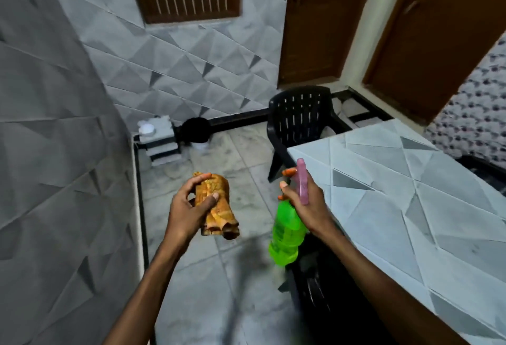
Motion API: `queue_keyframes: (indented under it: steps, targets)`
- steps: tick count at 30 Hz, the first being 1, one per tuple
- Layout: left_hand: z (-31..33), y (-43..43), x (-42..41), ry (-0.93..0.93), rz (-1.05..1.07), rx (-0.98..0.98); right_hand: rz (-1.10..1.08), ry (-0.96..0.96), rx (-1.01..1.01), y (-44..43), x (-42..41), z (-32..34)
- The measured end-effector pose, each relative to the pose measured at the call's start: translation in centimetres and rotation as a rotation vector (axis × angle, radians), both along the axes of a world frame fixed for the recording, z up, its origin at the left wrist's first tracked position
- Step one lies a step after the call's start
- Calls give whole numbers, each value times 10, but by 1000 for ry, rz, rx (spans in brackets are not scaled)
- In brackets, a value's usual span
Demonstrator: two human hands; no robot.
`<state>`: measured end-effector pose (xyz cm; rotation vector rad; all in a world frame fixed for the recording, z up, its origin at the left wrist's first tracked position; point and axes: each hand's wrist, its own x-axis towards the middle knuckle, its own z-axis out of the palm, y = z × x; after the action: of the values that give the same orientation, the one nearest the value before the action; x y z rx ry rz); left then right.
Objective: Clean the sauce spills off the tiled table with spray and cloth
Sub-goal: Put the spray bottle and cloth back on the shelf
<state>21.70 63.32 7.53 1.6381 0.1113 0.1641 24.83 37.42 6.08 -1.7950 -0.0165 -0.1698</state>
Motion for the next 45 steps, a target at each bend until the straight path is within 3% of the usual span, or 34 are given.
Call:
queue_keyframes:
  steps: [12,27,37,45]
  targets:
    - [-11,159,176,-29,237,-14,114,-57,-78,170,230,-12]
    - [6,321,505,13,407,14,400,-106,-160,367,599,-7]
    - [-40,468,715,46,438,41,529,-45,-106,515,806,-46]
    - [-82,587,866,180,385,71,587,57,-304,605,942,-80]
